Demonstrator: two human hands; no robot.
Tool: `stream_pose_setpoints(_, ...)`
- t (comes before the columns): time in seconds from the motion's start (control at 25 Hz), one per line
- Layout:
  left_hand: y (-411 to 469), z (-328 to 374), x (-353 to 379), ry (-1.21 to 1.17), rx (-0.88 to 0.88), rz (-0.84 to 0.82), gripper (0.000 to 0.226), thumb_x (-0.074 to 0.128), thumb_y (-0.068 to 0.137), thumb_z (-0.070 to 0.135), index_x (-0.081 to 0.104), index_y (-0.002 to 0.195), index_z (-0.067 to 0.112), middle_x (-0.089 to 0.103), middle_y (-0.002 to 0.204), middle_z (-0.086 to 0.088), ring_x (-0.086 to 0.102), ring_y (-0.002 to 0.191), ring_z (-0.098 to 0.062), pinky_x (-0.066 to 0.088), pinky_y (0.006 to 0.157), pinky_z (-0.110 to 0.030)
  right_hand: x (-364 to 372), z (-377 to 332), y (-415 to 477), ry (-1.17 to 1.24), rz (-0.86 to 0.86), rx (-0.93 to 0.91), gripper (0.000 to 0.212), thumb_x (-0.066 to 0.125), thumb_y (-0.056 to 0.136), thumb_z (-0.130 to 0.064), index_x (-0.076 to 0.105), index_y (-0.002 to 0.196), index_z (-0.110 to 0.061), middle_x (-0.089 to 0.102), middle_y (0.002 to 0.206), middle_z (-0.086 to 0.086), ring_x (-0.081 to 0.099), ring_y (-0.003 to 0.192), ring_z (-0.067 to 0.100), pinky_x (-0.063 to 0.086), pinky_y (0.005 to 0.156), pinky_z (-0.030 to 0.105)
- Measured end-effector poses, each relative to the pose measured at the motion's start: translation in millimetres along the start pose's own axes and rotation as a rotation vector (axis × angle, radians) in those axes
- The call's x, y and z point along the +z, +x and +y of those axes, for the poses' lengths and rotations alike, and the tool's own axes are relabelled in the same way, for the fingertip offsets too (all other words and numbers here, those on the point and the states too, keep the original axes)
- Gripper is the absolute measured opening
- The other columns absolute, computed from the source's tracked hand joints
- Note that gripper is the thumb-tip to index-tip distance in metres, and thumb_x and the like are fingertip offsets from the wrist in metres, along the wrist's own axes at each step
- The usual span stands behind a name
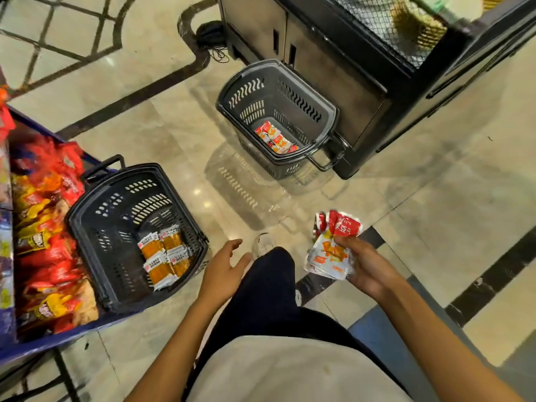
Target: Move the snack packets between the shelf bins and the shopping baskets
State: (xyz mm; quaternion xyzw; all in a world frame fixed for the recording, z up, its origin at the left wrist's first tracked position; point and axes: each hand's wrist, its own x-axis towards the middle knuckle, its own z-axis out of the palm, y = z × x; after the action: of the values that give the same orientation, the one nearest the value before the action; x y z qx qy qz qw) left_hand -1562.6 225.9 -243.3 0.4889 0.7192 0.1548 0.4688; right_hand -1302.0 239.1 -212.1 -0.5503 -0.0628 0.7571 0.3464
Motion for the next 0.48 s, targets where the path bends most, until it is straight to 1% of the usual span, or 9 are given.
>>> stream_pose_setpoints(0.08, 24.2, 11.5, 0.1, -0.017, -0.032, 0.032, 0.04, 0.055, 0.094, 0.028, 0.049, 0.132, 0.016, 0.052, 0.136, -0.002, 0.048, 0.125, -0.021, 0.038, 0.098, -0.03, 10.2, -35.0, 28.1, -0.023, -0.016, 0.02, 0.046, 0.068, 0.074, -0.017, 0.058, 0.117, -0.004, 0.069, 0.107, 0.014, 0.069, 0.089, 0.028, 0.058, 0.076, 0.04)
stream_pose_setpoints(0.12, 37.8, 20.4, 0.0, -0.021, -0.036, 0.04, 0.04, 0.055, 0.094, 0.028, 0.049, 0.132, 0.016, 0.052, 0.137, -0.001, 0.048, 0.125, -0.02, 0.038, 0.098, -0.03, 16.6, -51.4, 41.5, -0.042, -0.017, 0.029, 0.031, 0.059, 0.082, -0.013, 0.059, 0.112, -0.005, 0.07, 0.103, 0.013, 0.069, 0.086, 0.027, 0.059, 0.071, 0.037)
stream_pose_setpoints(0.16, 57.2, 30.9, 0.5, -0.024, -0.041, 0.047, 0.041, 0.055, 0.094, 0.029, 0.048, 0.132, 0.017, 0.052, 0.137, 0.0, 0.048, 0.125, -0.02, 0.037, 0.098, -0.03, 22.3, -70.0, 59.0, -0.057, -0.018, 0.044, 0.022, 0.054, 0.087, -0.011, 0.059, 0.107, -0.007, 0.069, 0.1, 0.013, 0.068, 0.085, 0.027, 0.059, 0.066, 0.035)
stream_pose_setpoints(0.2, 77.5, 43.3, 1.0, -0.032, -0.043, 0.051, 0.041, 0.055, 0.094, 0.029, 0.048, 0.133, 0.017, 0.052, 0.136, 0.0, 0.048, 0.125, -0.02, 0.037, 0.097, -0.029, 28.0, -89.1, 76.7, -0.071, -0.017, 0.061, 0.018, 0.052, 0.089, -0.01, 0.059, 0.105, -0.008, 0.069, 0.099, 0.013, 0.067, 0.084, 0.027, 0.059, 0.062, 0.034)
stream_pose_setpoints(0.28, 120.7, 74.3, -0.3, -0.055, -0.041, 0.052, 0.04, 0.054, 0.094, 0.029, 0.048, 0.132, 0.017, 0.052, 0.136, 0.0, 0.048, 0.125, -0.02, 0.038, 0.097, -0.029, 39.6, -127.6, 111.1, -0.127, -0.002, 0.087, 0.016, 0.053, 0.089, -0.012, 0.059, 0.104, -0.01, 0.068, 0.099, 0.012, 0.067, 0.082, 0.026, 0.058, 0.06, 0.032)
stream_pose_setpoints(0.4, 187.5, 121.9, -9.2, -0.051, -0.041, 0.056, 0.038, 0.055, 0.094, 0.028, 0.049, 0.13, 0.017, 0.054, 0.134, 0.0, 0.049, 0.124, -0.021, 0.04, 0.098, -0.032, 50.1, -177.5, 149.5, -0.155, 0.019, 0.116, 0.015, 0.054, 0.089, -0.011, 0.061, 0.103, -0.009, 0.07, 0.099, 0.012, 0.07, 0.079, 0.025, 0.058, 0.061, 0.03)
stream_pose_setpoints(0.48, 227.2, 156.6, -16.6, -0.035, -0.006, 0.052, 0.038, 0.054, 0.094, 0.028, 0.05, 0.13, 0.016, 0.054, 0.135, -0.001, 0.05, 0.123, -0.021, 0.04, 0.095, -0.03, 55.4, -207.2, 168.4, -0.142, 0.004, 0.092, 0.023, 0.057, 0.087, -0.01, 0.06, 0.109, -0.007, 0.069, 0.105, 0.014, 0.07, 0.084, 0.025, 0.059, 0.069, 0.033)
